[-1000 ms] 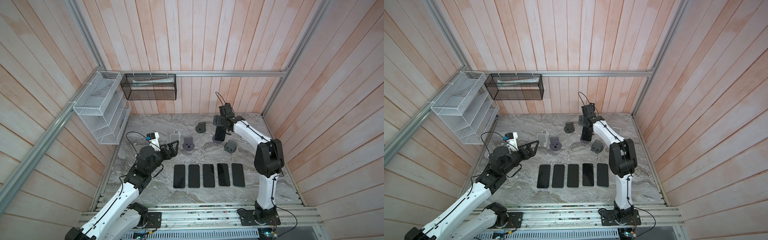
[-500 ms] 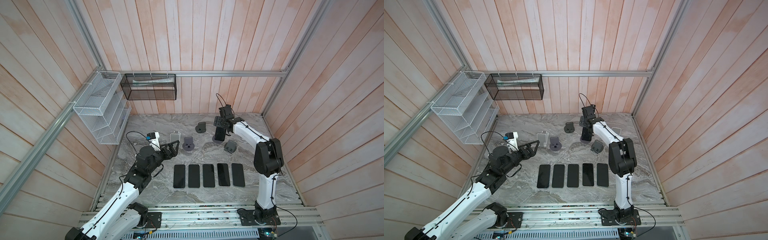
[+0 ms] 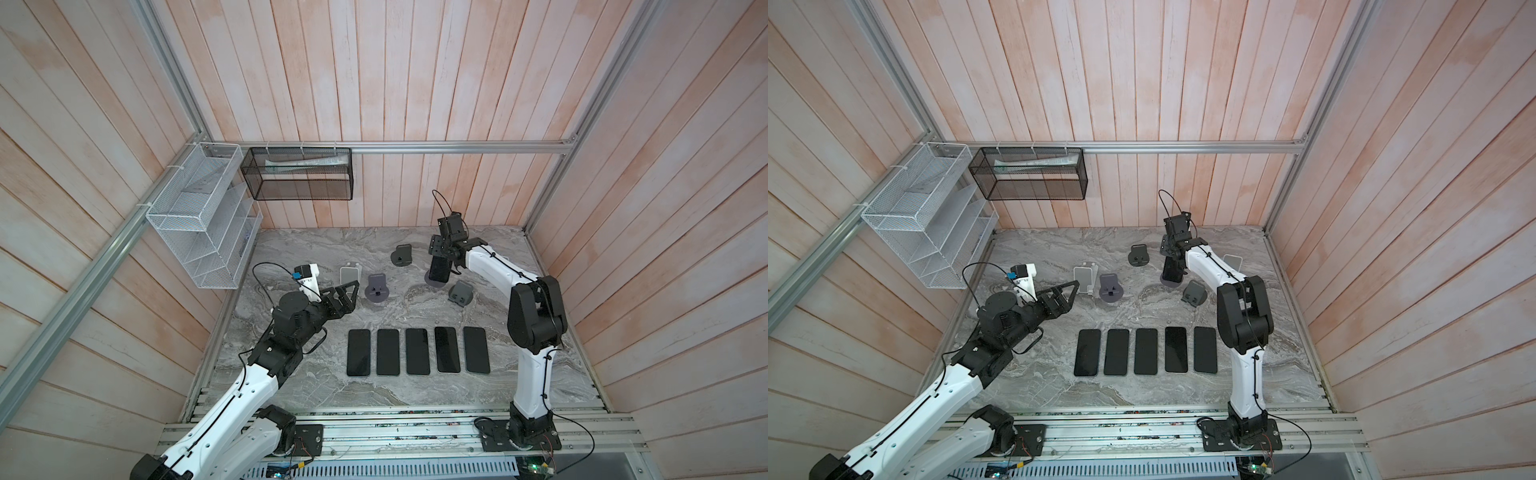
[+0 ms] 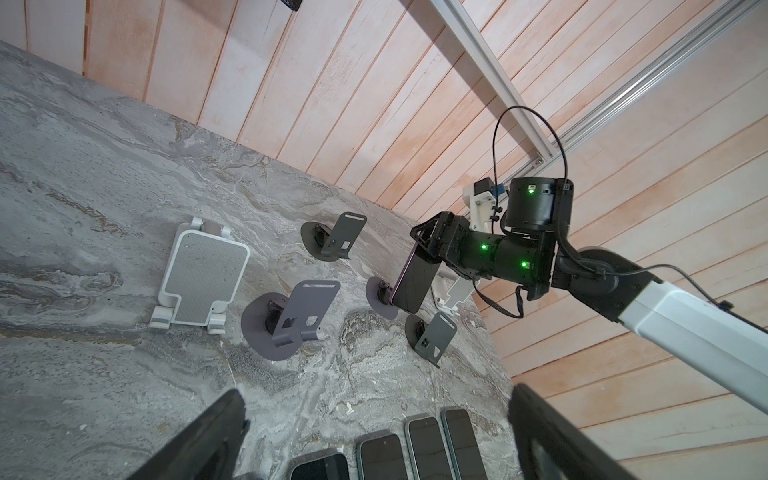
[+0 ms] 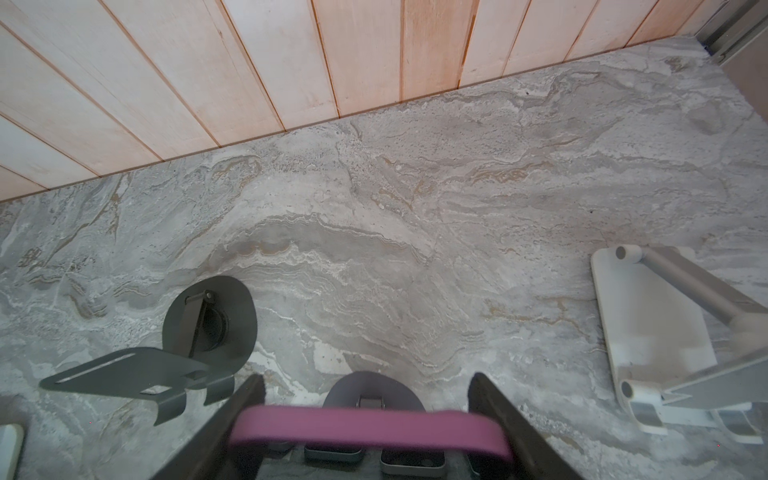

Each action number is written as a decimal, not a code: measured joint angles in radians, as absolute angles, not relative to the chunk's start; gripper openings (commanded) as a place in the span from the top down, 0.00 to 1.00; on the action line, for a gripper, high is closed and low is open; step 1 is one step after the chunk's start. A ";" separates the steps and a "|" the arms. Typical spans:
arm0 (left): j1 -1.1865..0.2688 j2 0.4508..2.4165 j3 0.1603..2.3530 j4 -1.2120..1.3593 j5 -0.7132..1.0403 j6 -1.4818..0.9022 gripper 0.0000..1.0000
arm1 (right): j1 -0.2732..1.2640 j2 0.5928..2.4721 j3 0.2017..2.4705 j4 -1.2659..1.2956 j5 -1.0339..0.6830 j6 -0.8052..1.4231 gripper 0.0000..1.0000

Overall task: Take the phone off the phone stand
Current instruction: 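Lift the pink-edged phone off its dark stand toward the robot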

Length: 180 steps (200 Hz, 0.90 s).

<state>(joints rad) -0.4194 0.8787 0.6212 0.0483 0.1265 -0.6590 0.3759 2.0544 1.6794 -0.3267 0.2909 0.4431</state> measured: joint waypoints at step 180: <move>-0.419 0.871 0.672 -0.013 0.128 -0.632 0.00 | 0.484 1.754 1.516 -0.292 0.273 0.350 0.43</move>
